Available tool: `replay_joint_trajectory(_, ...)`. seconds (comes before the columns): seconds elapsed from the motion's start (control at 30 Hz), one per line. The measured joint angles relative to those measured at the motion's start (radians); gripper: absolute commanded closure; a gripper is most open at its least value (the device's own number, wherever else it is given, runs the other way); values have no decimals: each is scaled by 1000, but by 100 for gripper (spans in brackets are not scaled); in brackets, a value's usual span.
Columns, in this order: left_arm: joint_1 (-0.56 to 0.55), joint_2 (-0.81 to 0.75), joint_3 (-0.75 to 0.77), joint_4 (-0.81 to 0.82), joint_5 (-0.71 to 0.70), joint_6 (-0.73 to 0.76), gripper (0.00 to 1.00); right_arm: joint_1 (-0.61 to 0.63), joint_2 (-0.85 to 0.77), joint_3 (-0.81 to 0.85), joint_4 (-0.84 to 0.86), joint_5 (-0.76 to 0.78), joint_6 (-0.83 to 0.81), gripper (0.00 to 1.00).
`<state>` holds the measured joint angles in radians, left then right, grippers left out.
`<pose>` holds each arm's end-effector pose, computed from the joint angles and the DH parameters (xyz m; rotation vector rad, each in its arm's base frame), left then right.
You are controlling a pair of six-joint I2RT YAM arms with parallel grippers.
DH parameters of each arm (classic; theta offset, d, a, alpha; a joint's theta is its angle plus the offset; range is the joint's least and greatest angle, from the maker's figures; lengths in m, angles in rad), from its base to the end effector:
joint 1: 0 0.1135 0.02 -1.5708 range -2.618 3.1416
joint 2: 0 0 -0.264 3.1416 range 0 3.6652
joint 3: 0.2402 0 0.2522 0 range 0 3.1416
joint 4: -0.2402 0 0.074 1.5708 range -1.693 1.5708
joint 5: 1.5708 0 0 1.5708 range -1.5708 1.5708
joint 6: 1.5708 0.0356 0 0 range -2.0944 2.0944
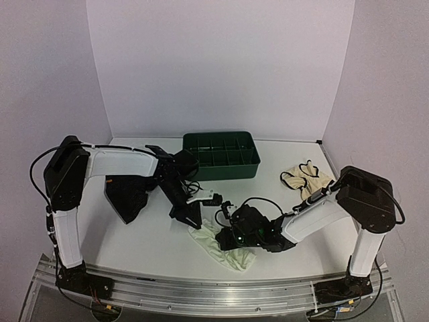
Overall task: Roll the underwear
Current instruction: Fold the underwear at the center of the board.
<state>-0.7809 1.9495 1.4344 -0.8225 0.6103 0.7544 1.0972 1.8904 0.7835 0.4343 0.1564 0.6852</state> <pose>0.2585 -0.2849 0.1900 2.0109 1.9353 -0.8828 0.1653 0.3104 0.1039 -0.3942 2.3211 0.7661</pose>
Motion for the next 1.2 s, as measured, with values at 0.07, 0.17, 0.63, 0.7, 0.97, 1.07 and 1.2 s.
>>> replay_joint_trajectory(0.07,-57,6,-11,-9,-4,53,82,-5,0,7,-10,-10,-5,100)
replay_joint_trajectory(0.17,-105,59,15,-13,-5,85,82,-15,0,13,-20,-30,-13,100)
replay_joint_trajectory(0.63,-46,120,2,125,-9,74,82,-54,0,16,-29,-132,-71,100)
replay_joint_trajectory(0.7,-44,120,-2,145,-13,70,83,-62,0,20,-36,-151,-77,100)
replay_joint_trajectory(0.97,-29,143,-8,213,-2,58,87,-90,-11,41,-101,-209,-106,97)
replay_joint_trajectory(1.07,-29,142,-32,253,12,54,89,-94,-38,46,-172,-213,-132,95)
replay_joint_trajectory(1.2,-18,142,-87,278,12,5,91,-95,-103,45,-287,-200,-165,94)
